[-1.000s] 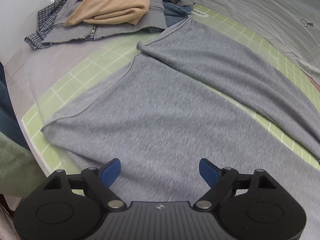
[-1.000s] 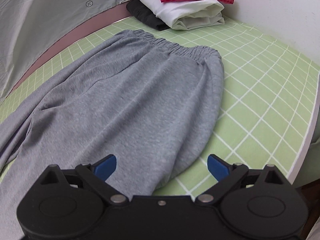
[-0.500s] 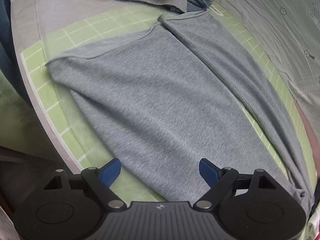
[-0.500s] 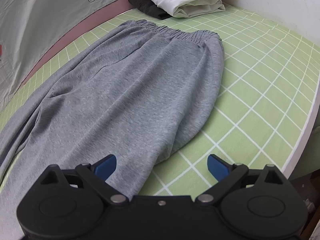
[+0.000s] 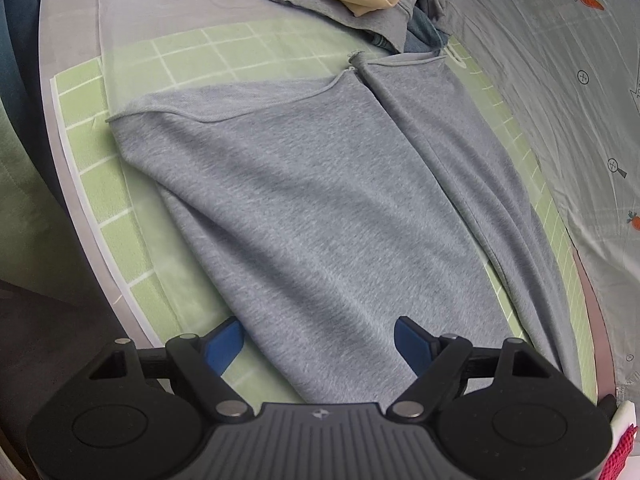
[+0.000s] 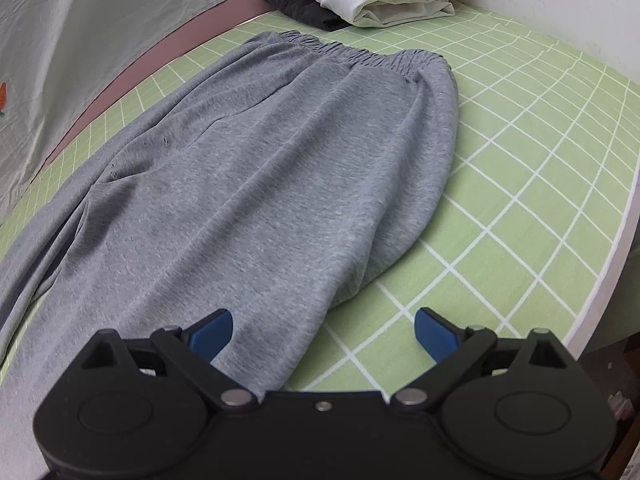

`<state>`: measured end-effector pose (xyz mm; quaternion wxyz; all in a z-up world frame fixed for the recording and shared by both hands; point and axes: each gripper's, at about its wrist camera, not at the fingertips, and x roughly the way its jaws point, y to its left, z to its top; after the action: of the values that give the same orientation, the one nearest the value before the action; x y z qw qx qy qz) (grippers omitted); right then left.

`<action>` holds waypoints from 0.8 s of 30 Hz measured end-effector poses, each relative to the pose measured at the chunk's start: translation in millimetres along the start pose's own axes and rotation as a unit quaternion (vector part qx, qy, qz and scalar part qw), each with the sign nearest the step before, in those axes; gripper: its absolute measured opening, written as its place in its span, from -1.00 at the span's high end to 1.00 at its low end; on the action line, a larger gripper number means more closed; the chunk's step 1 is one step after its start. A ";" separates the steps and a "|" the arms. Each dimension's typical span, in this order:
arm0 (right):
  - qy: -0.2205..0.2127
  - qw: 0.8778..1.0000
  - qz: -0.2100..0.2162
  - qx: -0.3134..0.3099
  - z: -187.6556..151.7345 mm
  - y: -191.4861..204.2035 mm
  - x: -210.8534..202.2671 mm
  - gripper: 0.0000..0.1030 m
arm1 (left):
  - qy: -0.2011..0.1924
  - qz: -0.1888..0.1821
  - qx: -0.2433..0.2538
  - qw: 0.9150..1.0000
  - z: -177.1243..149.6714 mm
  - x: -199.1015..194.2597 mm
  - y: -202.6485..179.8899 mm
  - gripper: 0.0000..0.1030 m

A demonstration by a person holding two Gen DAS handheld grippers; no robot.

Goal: Fold clothes

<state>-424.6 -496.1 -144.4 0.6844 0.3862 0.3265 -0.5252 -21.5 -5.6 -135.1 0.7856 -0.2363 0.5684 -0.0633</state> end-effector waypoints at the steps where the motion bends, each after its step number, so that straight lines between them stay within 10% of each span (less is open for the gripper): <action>1: -0.001 1.000 0.000 0.001 0.8 -0.2 0.5 -0.91 | -0.002 0.001 -0.001 1.000 2.2 0.1 1.2 -0.51; 14: -0.022 0.990 0.039 0.137 22.9 -25.8 8.5 -0.84 | -0.032 0.001 -0.024 0.999 12.2 0.0 14.3 0.05; 24: -0.014 0.986 0.045 0.162 46.4 -35.7 19.9 0.39 | -0.054 0.002 -0.076 0.996 25.3 2.1 27.4 0.38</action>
<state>-452.7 -551.1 -145.3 0.6407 0.4987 0.2098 -0.5448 -2.1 25.3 -142.9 0.7952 -0.2972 0.5285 -0.0060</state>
